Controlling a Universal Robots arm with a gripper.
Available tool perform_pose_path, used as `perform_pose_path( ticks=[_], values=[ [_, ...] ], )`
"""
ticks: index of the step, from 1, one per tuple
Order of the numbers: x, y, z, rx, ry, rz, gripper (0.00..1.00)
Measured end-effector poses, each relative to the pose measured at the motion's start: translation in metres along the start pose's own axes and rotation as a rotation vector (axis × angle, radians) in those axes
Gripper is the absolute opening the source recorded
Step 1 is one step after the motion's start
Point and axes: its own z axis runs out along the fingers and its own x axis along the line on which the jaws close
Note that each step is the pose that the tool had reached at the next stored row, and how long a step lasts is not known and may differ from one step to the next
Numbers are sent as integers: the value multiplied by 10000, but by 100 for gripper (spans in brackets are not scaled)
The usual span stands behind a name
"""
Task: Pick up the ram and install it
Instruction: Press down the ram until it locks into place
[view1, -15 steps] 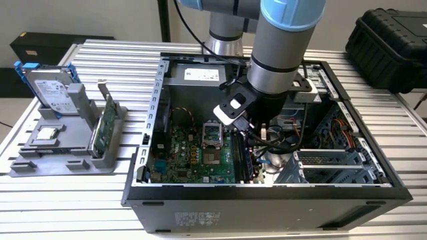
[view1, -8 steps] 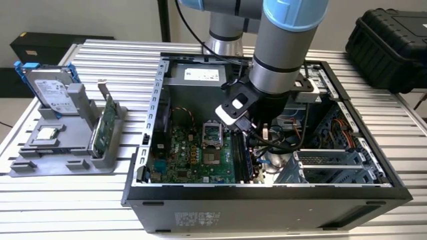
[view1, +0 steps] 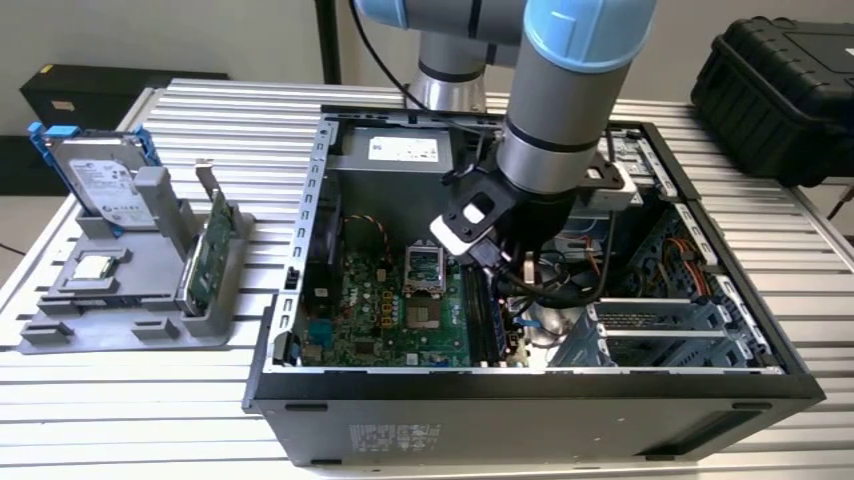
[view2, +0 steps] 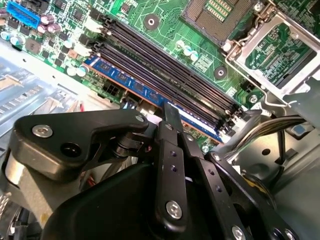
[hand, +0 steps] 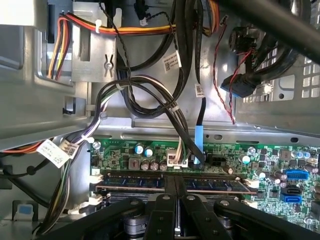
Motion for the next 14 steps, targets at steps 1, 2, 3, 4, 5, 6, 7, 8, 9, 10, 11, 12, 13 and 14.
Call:
perform_pose_path(
  ticks=[1, 2, 3, 4, 5, 6, 7, 8, 9, 10, 11, 12, 13, 14],
  values=[
    [0, 0, 6, 0, 0, 0, 0],
    [0, 0, 11, 0, -1, 0, 0],
    [1, 0, 16, 0, 0, 0, 0],
    [1, 0, 21, 0, 0, 0, 0],
    [1, 0, 25, 0, -1, 0, 0],
    [1, 0, 29, 0, 0, 0, 0],
    [1, -1, 31, 0, -2, 0, 0],
    [1, 0, 31, 1, -2, -1, 0],
    [1, -1, 31, 1, -3, 0, 0],
    [1, -1, 31, 1, -3, 0, 0],
    [1, 0, 33, 0, -1, 0, 0],
    [2, -1, 37, 0, -1, 0, 0],
    [1, -1, 44, 2, -4, -1, 0],
    [1, -1, 50, 3, -8, -1, 0]
  ],
)
